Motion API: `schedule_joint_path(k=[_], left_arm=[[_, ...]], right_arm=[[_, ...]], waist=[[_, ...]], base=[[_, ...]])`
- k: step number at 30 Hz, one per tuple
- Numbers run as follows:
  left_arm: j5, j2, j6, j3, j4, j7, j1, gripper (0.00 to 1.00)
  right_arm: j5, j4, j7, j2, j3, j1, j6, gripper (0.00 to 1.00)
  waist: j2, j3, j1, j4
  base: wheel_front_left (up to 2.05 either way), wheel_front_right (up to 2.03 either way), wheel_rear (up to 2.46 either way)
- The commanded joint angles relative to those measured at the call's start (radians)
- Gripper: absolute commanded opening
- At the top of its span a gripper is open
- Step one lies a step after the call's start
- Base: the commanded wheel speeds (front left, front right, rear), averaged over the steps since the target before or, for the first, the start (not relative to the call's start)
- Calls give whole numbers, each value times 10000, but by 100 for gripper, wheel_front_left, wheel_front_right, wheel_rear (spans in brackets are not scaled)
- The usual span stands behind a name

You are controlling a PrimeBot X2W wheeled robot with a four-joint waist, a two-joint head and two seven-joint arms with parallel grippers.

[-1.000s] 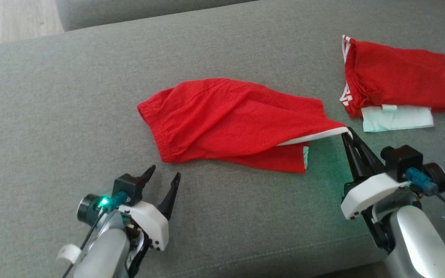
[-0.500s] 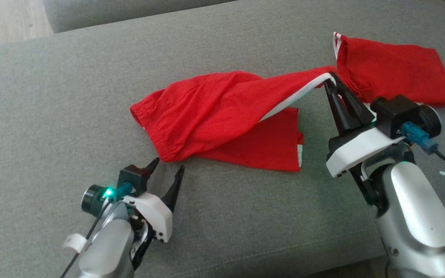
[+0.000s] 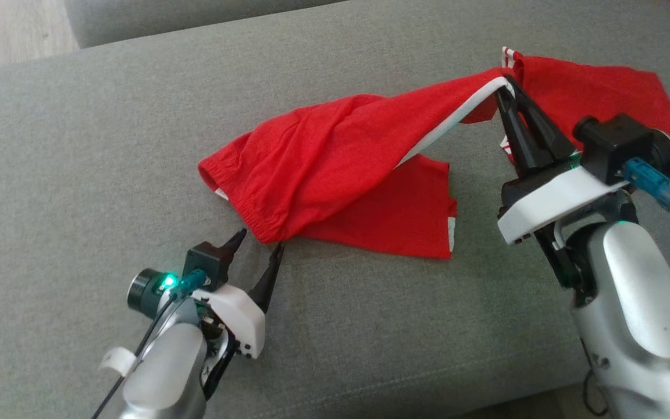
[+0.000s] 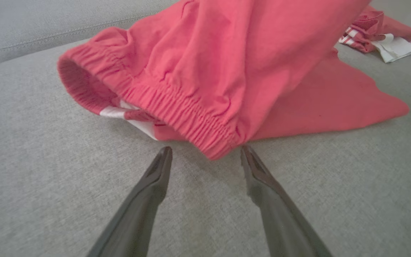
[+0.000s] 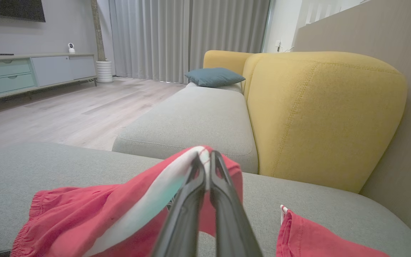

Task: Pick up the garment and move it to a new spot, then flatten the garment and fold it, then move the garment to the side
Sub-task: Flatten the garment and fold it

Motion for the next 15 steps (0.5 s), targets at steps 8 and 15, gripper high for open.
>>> schedule_joint_path(k=[8,15], left_arm=[[207,-73,-9,48,43,-135,-907,100],[265,-152,-63,-235,344,-135,-1227,100]], right_arm=[[137,-694,127,32,240,-361,33,0],[140,-699,114,55,282,-464,33,0]], waist=[[0,253,0,-171],[0,441,0,-304]], base=[[0,0,0],[0,0,0]])
